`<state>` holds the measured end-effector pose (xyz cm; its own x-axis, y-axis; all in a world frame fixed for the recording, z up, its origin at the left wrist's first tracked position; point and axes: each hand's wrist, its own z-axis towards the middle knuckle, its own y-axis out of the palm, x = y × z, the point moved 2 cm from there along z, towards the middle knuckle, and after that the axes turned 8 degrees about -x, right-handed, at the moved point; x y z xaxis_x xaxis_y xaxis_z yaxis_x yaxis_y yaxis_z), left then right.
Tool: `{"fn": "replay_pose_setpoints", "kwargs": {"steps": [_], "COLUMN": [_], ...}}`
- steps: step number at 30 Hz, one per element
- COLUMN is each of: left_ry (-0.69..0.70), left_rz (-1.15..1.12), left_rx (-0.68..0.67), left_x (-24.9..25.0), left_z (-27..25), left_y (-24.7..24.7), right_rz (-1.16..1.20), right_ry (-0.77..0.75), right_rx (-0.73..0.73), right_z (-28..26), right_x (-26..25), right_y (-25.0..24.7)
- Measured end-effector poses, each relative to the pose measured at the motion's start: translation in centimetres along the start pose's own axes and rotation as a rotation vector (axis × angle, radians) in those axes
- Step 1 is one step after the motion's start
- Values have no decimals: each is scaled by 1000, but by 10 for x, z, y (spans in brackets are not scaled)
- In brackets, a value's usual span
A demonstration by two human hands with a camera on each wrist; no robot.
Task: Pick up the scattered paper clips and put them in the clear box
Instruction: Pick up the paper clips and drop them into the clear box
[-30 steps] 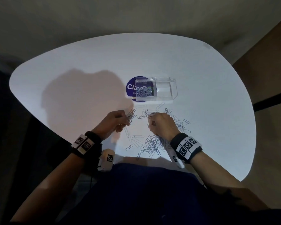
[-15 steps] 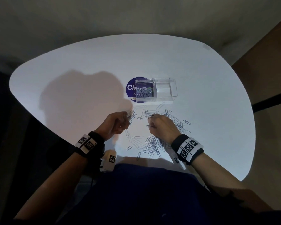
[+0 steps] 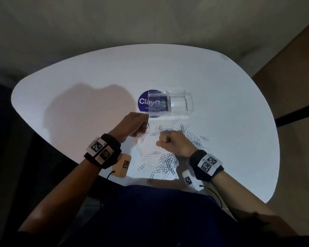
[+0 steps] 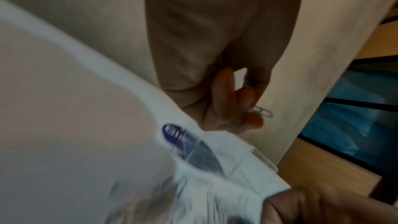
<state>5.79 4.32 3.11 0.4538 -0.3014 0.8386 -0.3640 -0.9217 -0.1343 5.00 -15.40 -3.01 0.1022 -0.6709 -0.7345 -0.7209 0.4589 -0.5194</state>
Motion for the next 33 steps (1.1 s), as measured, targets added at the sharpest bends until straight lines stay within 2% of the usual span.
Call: {"fn": "replay_pose_setpoints", "kwargs": {"steps": [3, 5, 6, 7, 8, 9, 10, 12, 14, 16, 20, 23, 25, 27, 30, 33], "left_ry": [33, 246, 354, 390, 451, 365, 278, 55, -15, -10, 117, 281, 239, 169, 152, 99], "left_rz": [350, 655, 754, 878, 1016, 1050, 1038, 1000, 1045, 1066, 804, 672, 582, 517, 570, 642], "left_rx": [75, 113, 87, 9, 31, 24, 74, 41, -5, -7, -5, 185, 317, 357, 313, 261], "left_x": [26, 48, 58, 62, 65, 71, 78, 74, 72, 72, 66, 63, 54, 38, 6, -31], "left_z": [21, 33, 37, 45, 57, 65, 72, 89, 97, 99, 90, 67, 52, 36, 14, 0], "left_y": [-13, -13, -11, -8, -7, -5, 0, 5, 9, 10, -7, -19, -27, -31, -27, -18], "right_rz": [433, 631, 681, 710, 725, 733, 731, 675, 582, 483, 356, 183, 12, -86, -112, -147], "right_ry": [69, 101, 99, 98, 99, 100, 101, 117, 154, 212, 230, 165, 130, 103, 72, 14], "right_rx": [-35, -27, -9, 12, 34, 64, 101, 187, 267, 345, 336, 306, 250, 205, 207, 280], "right_z": [-3, -5, -4, -3, -1, 2, 6, 16, 27, 36, 54, 70, 75, 78, 76, 66], "right_x": [-15, -31, -38, -45, -52, -57, -60, -61, -59, -57, -59, -68, -75, -76, -72, -73], "right_y": [-23, -41, -52, -62, -71, -80, -87, -100, -108, -113, -114, -110, -103, -95, -87, -82]}}
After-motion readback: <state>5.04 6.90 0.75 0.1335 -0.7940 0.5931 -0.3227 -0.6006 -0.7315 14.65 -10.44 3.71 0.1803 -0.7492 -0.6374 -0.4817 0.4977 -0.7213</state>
